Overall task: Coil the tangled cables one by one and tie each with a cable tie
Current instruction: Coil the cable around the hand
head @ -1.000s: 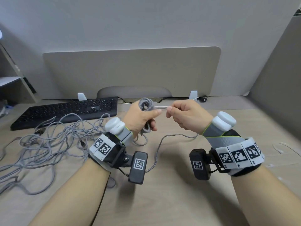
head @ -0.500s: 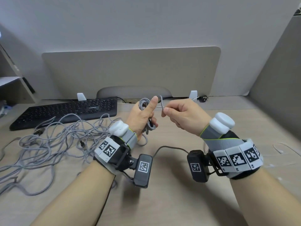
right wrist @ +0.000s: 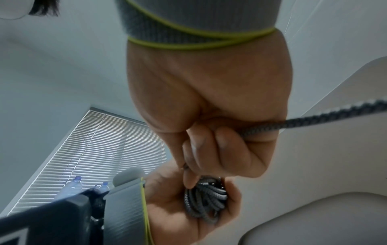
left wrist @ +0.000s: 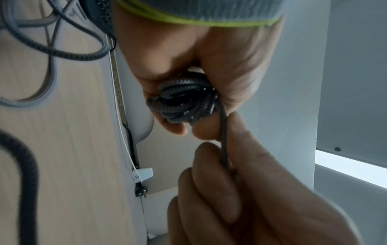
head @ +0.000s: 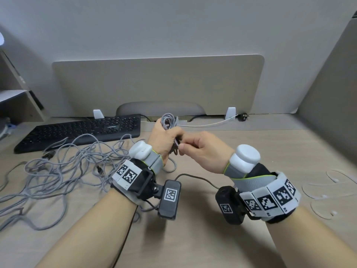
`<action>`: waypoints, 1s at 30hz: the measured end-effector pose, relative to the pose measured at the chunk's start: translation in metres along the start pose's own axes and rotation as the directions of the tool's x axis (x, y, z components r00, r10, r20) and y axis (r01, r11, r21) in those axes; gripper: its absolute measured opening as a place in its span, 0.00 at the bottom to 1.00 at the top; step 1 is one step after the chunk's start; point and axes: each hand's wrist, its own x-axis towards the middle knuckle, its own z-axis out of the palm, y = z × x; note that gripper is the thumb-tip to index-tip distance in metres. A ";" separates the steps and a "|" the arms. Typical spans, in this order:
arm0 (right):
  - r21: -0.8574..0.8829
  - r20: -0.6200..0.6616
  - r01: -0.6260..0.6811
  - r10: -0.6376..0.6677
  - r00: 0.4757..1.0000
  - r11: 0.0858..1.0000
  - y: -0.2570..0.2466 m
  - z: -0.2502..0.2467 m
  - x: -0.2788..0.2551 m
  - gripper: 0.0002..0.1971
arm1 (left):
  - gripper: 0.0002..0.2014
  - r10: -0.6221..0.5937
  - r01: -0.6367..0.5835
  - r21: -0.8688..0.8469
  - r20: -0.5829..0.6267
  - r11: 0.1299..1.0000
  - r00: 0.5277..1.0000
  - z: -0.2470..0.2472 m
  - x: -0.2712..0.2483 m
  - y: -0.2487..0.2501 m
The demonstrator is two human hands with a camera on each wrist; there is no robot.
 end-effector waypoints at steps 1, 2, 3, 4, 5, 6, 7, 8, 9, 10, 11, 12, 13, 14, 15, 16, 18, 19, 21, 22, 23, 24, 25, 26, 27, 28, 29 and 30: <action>0.018 -0.011 -0.014 0.014 1.000 1.000 0.001 -0.001 0.000 0.12 | 0.13 0.014 -0.014 -0.005 -0.021 1.000 1.000 -0.002 0.002 0.002; 0.037 -0.016 -0.023 0.024 1.000 0.999 0.003 -0.002 0.000 0.12 | 0.11 0.024 -0.025 -0.014 -0.041 1.000 0.999 -0.004 0.003 0.004; 0.054 -0.016 -0.032 0.033 0.999 0.998 0.004 -0.004 0.000 0.12 | 0.09 0.034 -0.035 -0.027 -0.059 0.999 0.998 -0.007 0.005 0.007; 0.064 -0.012 -0.046 0.047 0.999 0.997 0.006 -0.006 0.000 0.13 | 0.07 0.044 -0.047 -0.044 -0.077 0.998 0.996 -0.010 0.008 0.008; 0.070 -0.008 -0.066 0.067 0.998 0.995 0.009 -0.009 0.000 0.13 | 0.07 0.057 -0.063 -0.062 -0.098 0.996 0.994 -0.014 0.011 0.011; 0.074 -0.003 -0.091 0.092 0.996 0.993 0.012 -0.011 0.000 0.13 | 0.07 0.070 -0.081 -0.083 -0.126 0.993 0.990 -0.020 0.015 0.012; 0.073 0.001 -0.116 0.116 0.993 0.991 0.016 -0.014 0.000 0.13 | 0.08 0.085 -0.104 -0.111 -0.161 0.988 0.983 -0.026 0.019 0.015; 0.072 0.006 -0.141 0.141 0.990 0.987 0.021 -0.017 0.000 0.13 | 0.08 0.099 -0.129 -0.145 -0.195 0.981 0.976 -0.033 0.023 0.018; 0.078 0.009 -0.163 0.162 0.987 0.984 0.026 -0.020 0.000 0.14 | 0.08 0.110 -0.151 -0.173 -0.222 0.973 0.969 -0.039 0.026 0.022; 0.090 0.007 -0.181 0.181 0.983 0.979 0.030 -0.022 -0.001 0.14 | 0.08 0.117 -0.163 -0.191 -0.232 0.968 0.966 -0.044 0.028 0.026; 0.097 -0.001 -0.195 0.196 0.981 0.976 0.034 -0.024 -0.001 0.15 | 0.08 0.117 -0.162 -0.192 -0.224 0.968 0.968 -0.048 0.029 0.029; 0.095 -0.010 -0.205 0.207 0.978 0.974 0.037 -0.026 0.000 0.15 | 0.08 0.117 -0.151 -0.175 -0.194 0.973 0.974 -0.049 0.028 0.032; 0.086 -0.016 -0.212 0.215 0.977 0.973 0.038 -0.027 0.000 0.15 | 0.06 0.115 -0.135 -0.145 -0.144 0.980 0.983 -0.048 0.025 0.034; 0.078 -0.018 -0.218 0.220 0.975 0.973 0.039 -0.026 0.000 0.15 | 0.06 0.102 -0.110 -0.115 -0.075 0.987 0.992 -0.046 0.022 0.035; 0.074 -0.019 -0.218 0.220 0.975 0.973 0.039 -0.026 0.001 0.15 | 0.06 0.077 -0.077 -0.085 0.004 0.993 0.997 -0.042 0.018 0.035; 0.072 -0.021 -0.217 0.219 0.975 0.974 0.038 -0.025 0.001 0.15 | 0.06 0.050 -0.046 -0.052 0.087 0.998 0.995 -0.037 0.013 0.033; 0.065 -0.034 -0.212 0.214 0.976 0.975 0.036 -0.024 0.002 0.15 | 0.09 0.016 -0.032 0.066 0.227 0.997 0.974 -0.027 0.006 0.028; 0.061 -0.045 -0.208 0.211 0.976 0.976 0.036 -0.024 0.002 0.15 | 0.11 0.003 -0.043 0.141 0.275 0.989 0.961 -0.022 0.003 0.026; 0.064 -0.069 -0.198 0.202 0.977 0.978 0.035 -0.024 0.003 0.15 | 0.15 -0.024 -0.062 0.245 0.333 0.968 0.943 -0.014 -0.005 0.023; 0.070 -0.080 -0.196 0.201 0.976 0.978 0.035 -0.023 0.003 0.15 | 0.16 -0.044 -0.055 0.267 0.354 0.962 0.934 -0.010 -0.008 0.022; 0.075 -0.092 -0.195 0.201 0.975 0.978 0.036 -0.023 0.004 0.15 | 0.17 -0.067 -0.044 0.281 0.373 0.959 0.925 -0.007 -0.011 0.021; 0.086 -0.106 -0.193 0.202 0.974 0.977 0.036 -0.023 0.004 0.15 | 0.17 -0.092 -0.027 0.287 0.393 0.958 0.915 -0.004 -0.013 0.020; 0.105 -0.121 -0.190 0.202 0.972 0.976 0.037 -0.023 0.005 0.15 | 0.16 -0.120 -0.002 0.284 0.412 0.959 0.903 -0.001 -0.017 0.019; 0.127 -0.138 -0.185 0.202 0.970 0.974 0.037 -0.022 0.006 0.15 | 0.15 -0.148 0.025 0.278 0.429 0.960 0.891 0.001 -0.020 0.018; 0.147 -0.153 -0.180 0.202 0.967 0.973 0.038 -0.022 0.006 0.14 | 0.13 -0.168 0.047 0.272 0.441 0.961 0.882 0.004 -0.022 0.016; 0.160 -0.166 -0.176 0.203 0.965 0.971 0.038 -0.022 0.007 0.14 | 0.12 -0.178 0.062 0.264 0.442 0.962 0.879 0.005 -0.023 0.015; 0.167 -0.177 -0.173 0.203 0.963 0.971 0.039 -0.023 0.007 0.15 | 0.11 -0.180 0.072 0.253 0.437 0.965 0.881 0.007 -0.025 0.014; 0.175 -0.184 -0.170 0.202 0.962 0.970 0.039 -0.023 0.007 0.15 | 0.10 -0.181 0.079 0.246 0.425 0.966 0.887 0.008 -0.025 0.012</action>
